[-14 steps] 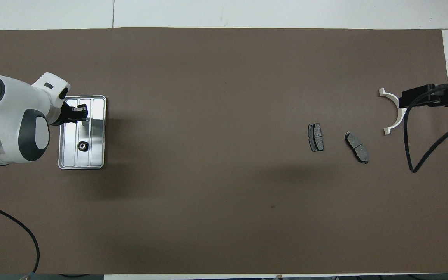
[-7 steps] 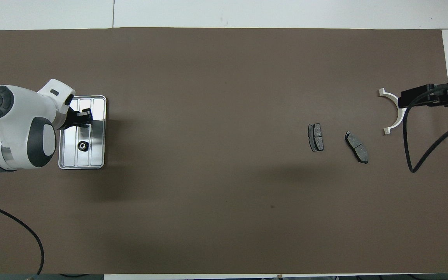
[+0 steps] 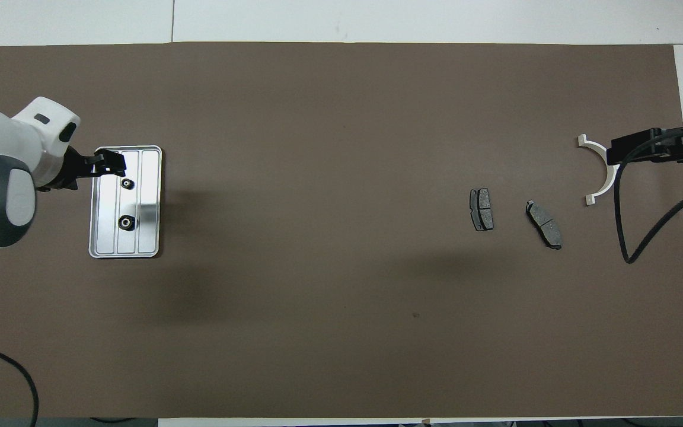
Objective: Pick bearing gear from pile to tray
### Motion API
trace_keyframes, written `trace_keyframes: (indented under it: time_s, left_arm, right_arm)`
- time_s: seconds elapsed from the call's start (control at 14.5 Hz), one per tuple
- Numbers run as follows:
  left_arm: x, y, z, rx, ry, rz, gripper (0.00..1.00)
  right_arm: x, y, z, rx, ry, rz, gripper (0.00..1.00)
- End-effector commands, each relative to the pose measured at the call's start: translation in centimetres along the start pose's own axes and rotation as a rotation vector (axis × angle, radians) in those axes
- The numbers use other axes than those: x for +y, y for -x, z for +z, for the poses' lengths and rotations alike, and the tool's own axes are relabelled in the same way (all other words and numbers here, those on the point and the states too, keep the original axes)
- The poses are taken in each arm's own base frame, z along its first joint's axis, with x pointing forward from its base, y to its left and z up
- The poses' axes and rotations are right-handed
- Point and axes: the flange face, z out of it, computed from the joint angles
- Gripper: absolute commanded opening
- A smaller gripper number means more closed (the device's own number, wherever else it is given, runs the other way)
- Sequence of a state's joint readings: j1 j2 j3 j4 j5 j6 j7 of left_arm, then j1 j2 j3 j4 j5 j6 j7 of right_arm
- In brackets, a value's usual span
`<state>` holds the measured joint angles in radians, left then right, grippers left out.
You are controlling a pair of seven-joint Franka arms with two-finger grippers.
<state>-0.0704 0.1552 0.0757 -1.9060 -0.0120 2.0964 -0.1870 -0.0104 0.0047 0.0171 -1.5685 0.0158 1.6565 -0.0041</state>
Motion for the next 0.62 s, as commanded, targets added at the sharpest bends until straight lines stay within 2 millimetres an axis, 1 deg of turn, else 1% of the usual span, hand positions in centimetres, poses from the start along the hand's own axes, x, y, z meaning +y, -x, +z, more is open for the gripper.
trace_keyframes:
  time_s: [0.0, 0.14, 0.21, 0.34, 0.48, 0.55]
  left_arm:
    - [-1.7, 2.6, -7.5, -0.056, -0.009, 0.0, 1.0]
    - [-1.8, 4.0, -11.6, -0.087, -0.011, 0.003, 1.0]
    - [-1.7, 4.9, -13.1, -0.098, -0.011, 0.009, 1.0]
    - [-1.8, 5.7, -13.7, -0.1, -0.009, 0.01, 1.0]
    - [-1.8, 5.9, -13.6, -0.097, -0.009, -0.003, 1.0]
    - [-2.4, 5.7, -13.6, -0.093, -0.006, -0.014, 1.0]
  right_arm:
    - [0.1, 0.4, -0.1, 0.006, 0.003, -0.015, 1.0]
    - [0.1, 0.4, -0.2, 0.007, 0.003, -0.018, 1.0]
    - [0.1, 0.4, -0.2, 0.007, 0.003, -0.018, 1.0]
    - [0.2, 0.5, -0.1, 0.006, 0.003, -0.018, 1.0]
    - [0.2, 0.5, -0.1, 0.006, 0.003, -0.02, 1.0]
    - [0.2, 0.5, -0.1, 0.006, 0.003, -0.02, 1.0]
